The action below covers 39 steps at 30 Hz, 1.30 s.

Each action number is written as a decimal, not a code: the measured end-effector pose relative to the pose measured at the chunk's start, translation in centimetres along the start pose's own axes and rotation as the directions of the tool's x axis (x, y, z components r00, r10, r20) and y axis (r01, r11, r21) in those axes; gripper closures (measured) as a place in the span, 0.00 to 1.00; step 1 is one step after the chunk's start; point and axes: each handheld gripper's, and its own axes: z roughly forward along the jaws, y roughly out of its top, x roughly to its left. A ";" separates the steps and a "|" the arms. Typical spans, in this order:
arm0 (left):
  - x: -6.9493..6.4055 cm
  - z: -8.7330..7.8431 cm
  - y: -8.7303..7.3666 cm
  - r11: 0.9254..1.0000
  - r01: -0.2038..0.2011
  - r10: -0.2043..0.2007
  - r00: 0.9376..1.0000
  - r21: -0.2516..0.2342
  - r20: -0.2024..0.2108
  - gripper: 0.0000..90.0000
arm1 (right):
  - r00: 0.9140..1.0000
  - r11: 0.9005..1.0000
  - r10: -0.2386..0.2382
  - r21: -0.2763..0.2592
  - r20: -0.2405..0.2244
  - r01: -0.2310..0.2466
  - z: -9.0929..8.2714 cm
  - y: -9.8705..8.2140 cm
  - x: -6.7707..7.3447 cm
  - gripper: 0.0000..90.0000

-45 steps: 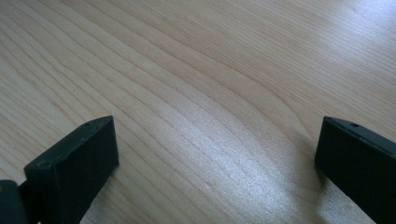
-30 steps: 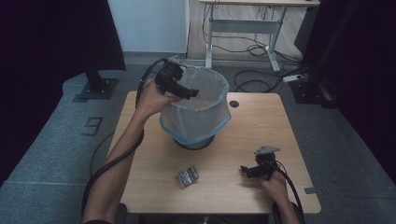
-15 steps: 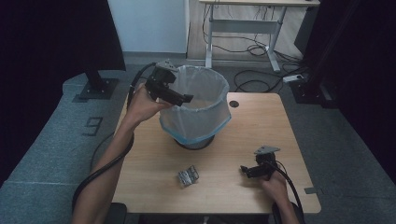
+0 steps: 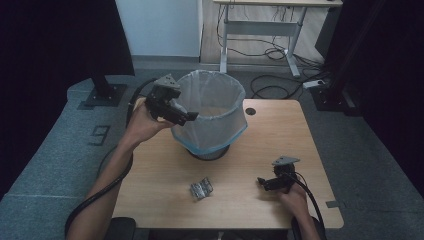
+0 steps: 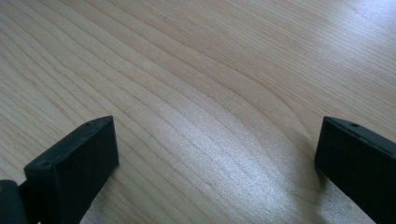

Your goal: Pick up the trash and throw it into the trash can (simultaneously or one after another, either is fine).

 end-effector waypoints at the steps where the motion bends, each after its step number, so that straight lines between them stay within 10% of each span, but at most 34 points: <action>1: 0.0 0.0 0.0 1.000 0.000 0.000 1.000 0.000 0.000 0.00 | 1.000 1.000 0.000 0.000 0.000 0.000 0.0 0.0 0.0 0.00; 39: -3.2 0.4 -9.0 1.000 -0.021 0.021 0.999 -0.004 0.040 0.00 | 1.000 1.000 0.003 -0.004 0.002 -0.003 0.0 0.0 0.1 0.00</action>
